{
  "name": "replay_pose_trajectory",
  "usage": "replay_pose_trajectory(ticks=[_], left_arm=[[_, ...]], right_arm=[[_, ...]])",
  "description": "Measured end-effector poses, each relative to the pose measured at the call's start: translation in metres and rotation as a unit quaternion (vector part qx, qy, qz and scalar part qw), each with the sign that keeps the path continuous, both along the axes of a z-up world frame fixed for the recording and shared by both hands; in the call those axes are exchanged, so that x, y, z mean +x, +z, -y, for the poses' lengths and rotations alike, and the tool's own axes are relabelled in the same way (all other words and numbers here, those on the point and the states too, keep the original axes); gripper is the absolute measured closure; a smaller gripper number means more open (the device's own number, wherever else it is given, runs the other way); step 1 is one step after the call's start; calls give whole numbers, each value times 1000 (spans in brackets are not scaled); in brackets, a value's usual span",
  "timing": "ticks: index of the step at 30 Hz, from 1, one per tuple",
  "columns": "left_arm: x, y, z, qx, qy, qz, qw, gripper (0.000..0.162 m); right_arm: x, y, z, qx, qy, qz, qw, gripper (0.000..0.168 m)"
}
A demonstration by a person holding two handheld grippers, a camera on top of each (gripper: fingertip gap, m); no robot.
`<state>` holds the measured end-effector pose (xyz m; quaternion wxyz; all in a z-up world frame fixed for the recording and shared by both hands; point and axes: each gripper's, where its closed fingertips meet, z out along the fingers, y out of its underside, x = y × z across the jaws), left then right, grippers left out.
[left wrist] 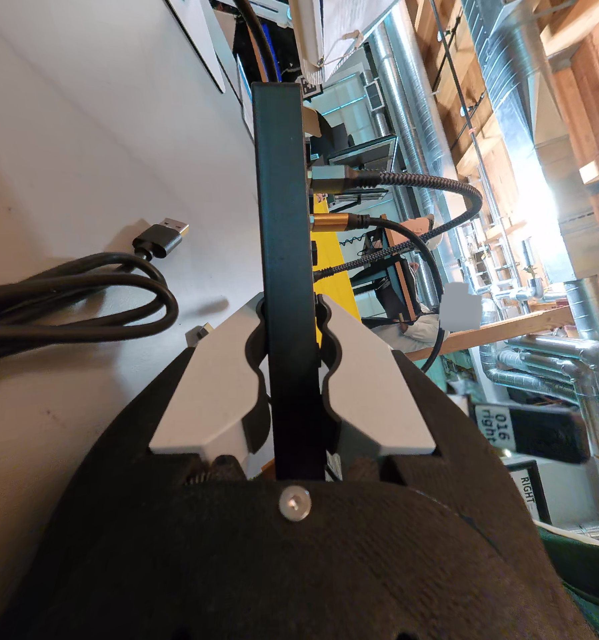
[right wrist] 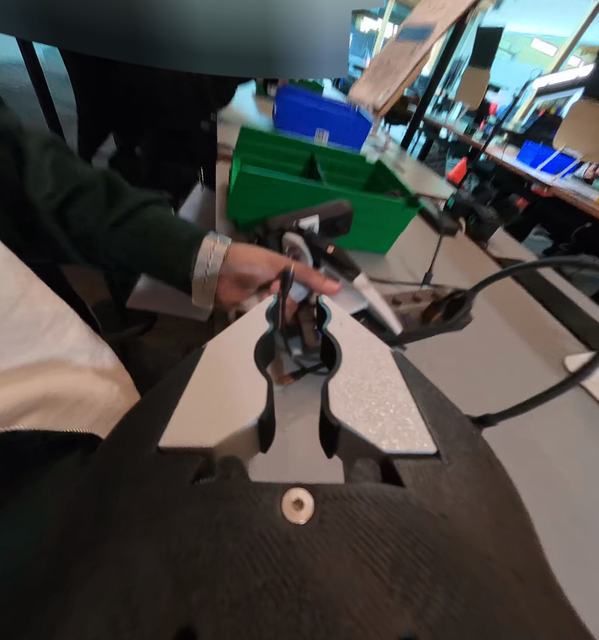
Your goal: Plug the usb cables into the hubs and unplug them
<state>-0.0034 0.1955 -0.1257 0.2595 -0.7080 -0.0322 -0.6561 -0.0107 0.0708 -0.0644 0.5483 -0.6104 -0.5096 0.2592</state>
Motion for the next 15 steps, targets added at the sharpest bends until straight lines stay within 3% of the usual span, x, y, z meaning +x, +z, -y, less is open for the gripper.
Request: replay_pose_trajectory(ticks=[3,5,11,15], left_arm=[[0,0,0,-1,1,0,1000,139],[-1,0,-1,-3,3,1,1000,139],[0,-1,1,-11,-1,5,1000,139],[0,0,1,-10,1,8,1000,139]], right_arm=[[-6,-52,-10,6,-37,115,993,140],[-6,-69,-21,48,-68,177,981,138],[-4,-91,-41,125,-126,284,942,141],[-2,-83,-47,152,-149,292,933,162]])
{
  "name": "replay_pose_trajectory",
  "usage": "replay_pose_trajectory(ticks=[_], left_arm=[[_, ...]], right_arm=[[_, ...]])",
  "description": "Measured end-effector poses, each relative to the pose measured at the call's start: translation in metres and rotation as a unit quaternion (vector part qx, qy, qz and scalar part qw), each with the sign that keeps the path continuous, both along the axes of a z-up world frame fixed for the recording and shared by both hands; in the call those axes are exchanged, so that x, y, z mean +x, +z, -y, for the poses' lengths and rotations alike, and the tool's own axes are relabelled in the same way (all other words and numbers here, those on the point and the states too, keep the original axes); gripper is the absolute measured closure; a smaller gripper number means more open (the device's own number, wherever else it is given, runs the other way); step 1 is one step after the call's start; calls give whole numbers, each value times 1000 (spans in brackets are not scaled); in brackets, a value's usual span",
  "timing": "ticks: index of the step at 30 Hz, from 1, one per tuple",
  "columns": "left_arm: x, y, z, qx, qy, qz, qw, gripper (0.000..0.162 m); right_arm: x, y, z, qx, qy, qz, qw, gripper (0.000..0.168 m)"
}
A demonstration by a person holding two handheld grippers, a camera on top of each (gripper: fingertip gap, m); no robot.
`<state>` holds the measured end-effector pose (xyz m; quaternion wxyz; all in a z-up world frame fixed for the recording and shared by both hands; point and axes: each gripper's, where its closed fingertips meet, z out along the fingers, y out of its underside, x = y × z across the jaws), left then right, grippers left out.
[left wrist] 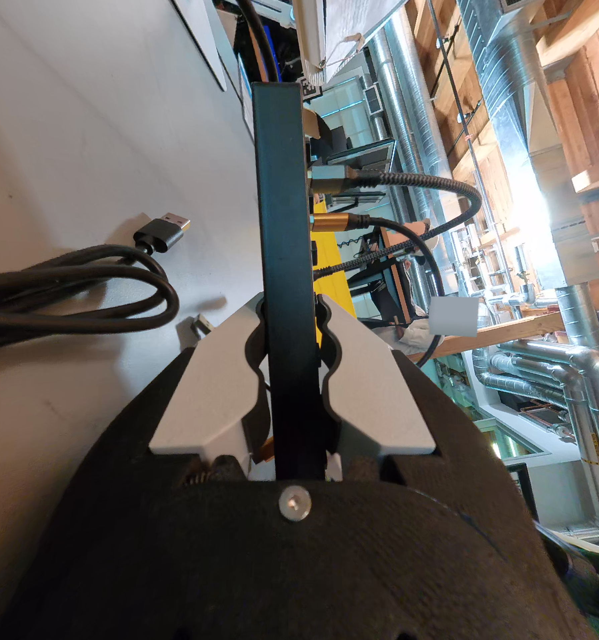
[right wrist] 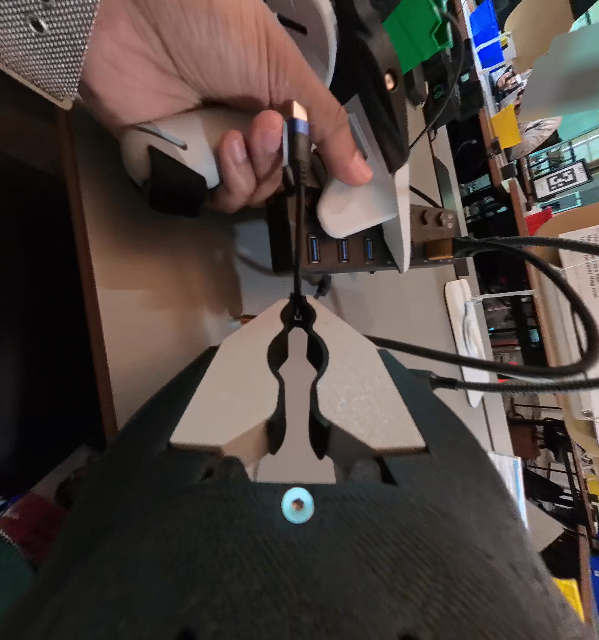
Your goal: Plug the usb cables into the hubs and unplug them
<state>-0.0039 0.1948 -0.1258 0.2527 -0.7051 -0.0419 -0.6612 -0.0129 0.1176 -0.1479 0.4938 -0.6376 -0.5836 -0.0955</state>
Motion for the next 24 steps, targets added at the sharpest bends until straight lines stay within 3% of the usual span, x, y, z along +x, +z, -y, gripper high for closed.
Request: replay_pose_trajectory(ticks=[5,14,17,24], left_arm=[[-2,-1,-3,4,11,-7,1000,139],[0,-7,0,66,17,-101,993,139],[6,-9,4,103,8,-147,984,139],[12,-4,11,183,4,-212,960,140]], right_arm=[[11,35,-1,27,-4,-52,998,167],[42,132,2,-25,4,-302,953,168],[44,137,-2,-35,-7,-327,944,167],[43,109,-18,-19,-71,-270,960,167]])
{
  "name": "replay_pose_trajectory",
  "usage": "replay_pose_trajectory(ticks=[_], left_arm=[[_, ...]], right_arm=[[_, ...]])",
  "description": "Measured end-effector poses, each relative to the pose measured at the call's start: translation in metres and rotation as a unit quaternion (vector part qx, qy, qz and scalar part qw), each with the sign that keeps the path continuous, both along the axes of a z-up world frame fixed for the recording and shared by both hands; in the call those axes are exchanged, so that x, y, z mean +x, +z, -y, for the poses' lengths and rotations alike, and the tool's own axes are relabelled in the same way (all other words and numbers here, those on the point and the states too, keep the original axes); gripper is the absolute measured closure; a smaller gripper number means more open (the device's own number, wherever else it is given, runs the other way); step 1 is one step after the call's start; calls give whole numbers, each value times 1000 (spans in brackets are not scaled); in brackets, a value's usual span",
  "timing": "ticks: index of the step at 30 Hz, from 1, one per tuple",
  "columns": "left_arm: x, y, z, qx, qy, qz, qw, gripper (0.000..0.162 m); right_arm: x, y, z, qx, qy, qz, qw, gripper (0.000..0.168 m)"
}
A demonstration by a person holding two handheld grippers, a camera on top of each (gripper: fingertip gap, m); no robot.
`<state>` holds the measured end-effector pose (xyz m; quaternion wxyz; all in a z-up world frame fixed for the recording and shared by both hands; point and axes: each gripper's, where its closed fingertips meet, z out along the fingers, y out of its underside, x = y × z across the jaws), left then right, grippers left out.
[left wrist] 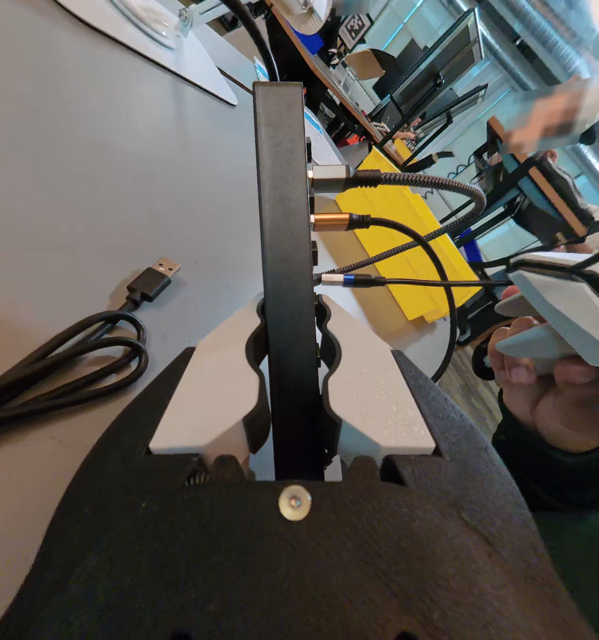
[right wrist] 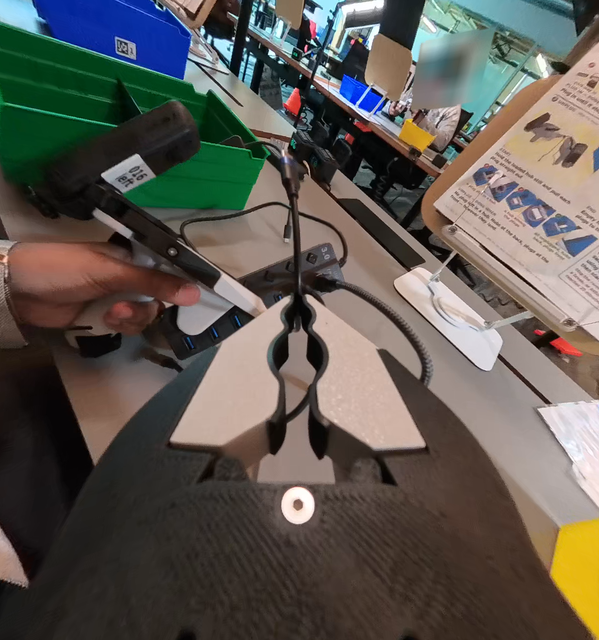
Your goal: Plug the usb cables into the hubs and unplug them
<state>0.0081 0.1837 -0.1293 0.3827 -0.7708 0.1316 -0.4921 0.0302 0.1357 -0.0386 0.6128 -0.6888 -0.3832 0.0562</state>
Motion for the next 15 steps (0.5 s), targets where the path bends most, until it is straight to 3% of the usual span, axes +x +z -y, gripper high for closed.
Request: replay_pose_trajectory(ticks=[15], left_arm=[[12,2,12,4,-43,8,999,139]], right_arm=[[-1,13,2,12,12,-32,999,167]])
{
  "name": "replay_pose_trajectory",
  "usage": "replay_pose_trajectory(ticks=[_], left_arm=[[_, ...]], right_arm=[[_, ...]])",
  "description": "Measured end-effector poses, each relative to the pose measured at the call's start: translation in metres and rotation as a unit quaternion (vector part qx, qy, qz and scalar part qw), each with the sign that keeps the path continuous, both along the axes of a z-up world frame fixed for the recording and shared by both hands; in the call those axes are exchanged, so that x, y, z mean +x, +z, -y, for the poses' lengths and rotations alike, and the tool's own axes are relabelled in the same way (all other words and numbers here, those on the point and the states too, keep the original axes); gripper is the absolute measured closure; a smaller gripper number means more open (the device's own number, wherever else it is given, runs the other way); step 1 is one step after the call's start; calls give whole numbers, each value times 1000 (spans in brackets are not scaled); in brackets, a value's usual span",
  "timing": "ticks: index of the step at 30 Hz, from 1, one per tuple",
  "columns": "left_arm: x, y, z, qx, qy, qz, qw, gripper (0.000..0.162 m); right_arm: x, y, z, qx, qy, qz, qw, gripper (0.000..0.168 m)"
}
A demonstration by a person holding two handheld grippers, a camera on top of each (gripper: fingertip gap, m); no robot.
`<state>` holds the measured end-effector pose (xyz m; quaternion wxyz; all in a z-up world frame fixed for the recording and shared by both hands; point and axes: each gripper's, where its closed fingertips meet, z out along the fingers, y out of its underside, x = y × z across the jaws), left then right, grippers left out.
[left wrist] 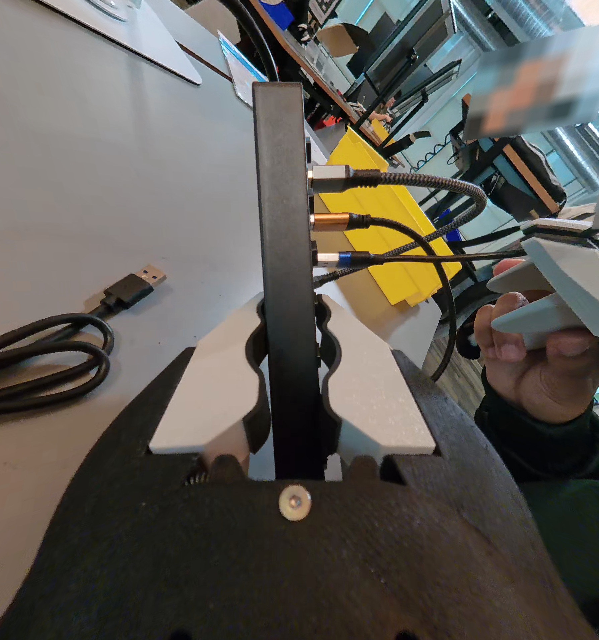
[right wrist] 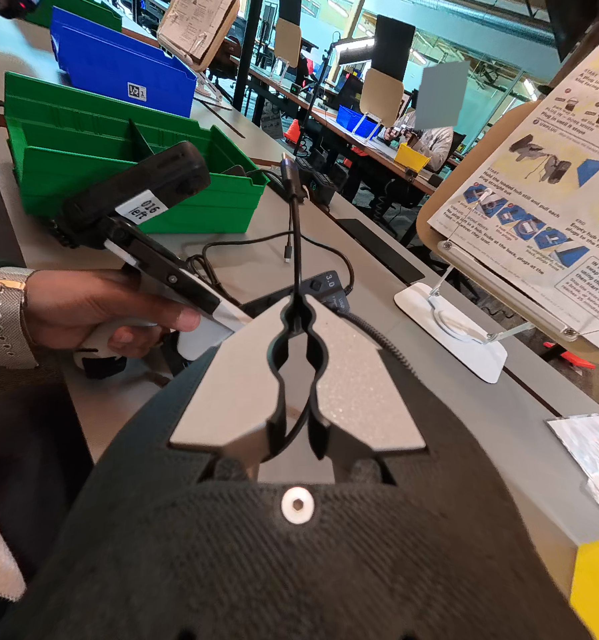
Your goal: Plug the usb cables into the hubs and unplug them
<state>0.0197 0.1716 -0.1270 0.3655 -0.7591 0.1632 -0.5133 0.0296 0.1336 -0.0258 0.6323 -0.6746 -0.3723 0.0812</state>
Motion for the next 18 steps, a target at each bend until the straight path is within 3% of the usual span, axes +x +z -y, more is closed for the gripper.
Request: replay_pose_trajectory(ticks=[18], left_arm=[[-2,0,-2,-2,6,1,1000,139]], right_arm=[[0,-6,0,-10,2,11,1000,167]])
